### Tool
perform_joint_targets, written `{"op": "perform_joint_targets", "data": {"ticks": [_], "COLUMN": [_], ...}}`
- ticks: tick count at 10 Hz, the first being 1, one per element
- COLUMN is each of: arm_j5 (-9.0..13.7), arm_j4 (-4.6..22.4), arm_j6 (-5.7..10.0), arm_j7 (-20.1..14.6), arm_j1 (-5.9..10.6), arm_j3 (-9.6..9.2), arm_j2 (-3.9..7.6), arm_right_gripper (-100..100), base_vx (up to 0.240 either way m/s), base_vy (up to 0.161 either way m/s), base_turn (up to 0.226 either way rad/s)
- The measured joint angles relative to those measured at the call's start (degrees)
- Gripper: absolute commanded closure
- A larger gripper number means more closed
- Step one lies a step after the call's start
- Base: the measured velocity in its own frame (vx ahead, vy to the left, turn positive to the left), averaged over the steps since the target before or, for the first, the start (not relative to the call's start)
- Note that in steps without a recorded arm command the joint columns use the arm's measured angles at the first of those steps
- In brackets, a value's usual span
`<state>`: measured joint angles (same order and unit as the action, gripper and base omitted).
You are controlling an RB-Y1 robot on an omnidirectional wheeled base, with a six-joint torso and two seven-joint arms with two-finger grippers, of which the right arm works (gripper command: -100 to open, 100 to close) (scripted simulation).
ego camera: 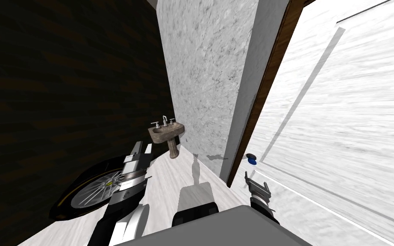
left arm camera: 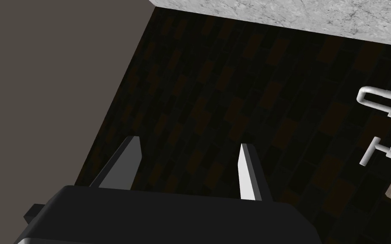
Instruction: Pull the door open
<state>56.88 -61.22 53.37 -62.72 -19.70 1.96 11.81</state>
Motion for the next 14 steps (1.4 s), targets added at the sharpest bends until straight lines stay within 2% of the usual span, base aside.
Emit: {"op": "perform_joint_targets", "data": {"ticks": [2, 9, 14], "arm_j5": [1.03, -0.44, -1.61], "arm_j4": [1.18, 6.19, 10.22], "arm_j6": [0.74, 1.91, 2.77], "arm_j7": [-1.19, -8.52, -14.8], "arm_j1": [0.19, 0.01, -0.26], "arm_j3": [0.04, -1.47, -2.67], "arm_j2": [-0.05, 4.2, 7.89], "arm_right_gripper": [-100, -100, -100], "base_vx": [0.078, 0.115, 0.101], "base_vy": [-0.041, -0.015, -0.021], "base_turn": [-0.023, -0.051, -0.057]}}
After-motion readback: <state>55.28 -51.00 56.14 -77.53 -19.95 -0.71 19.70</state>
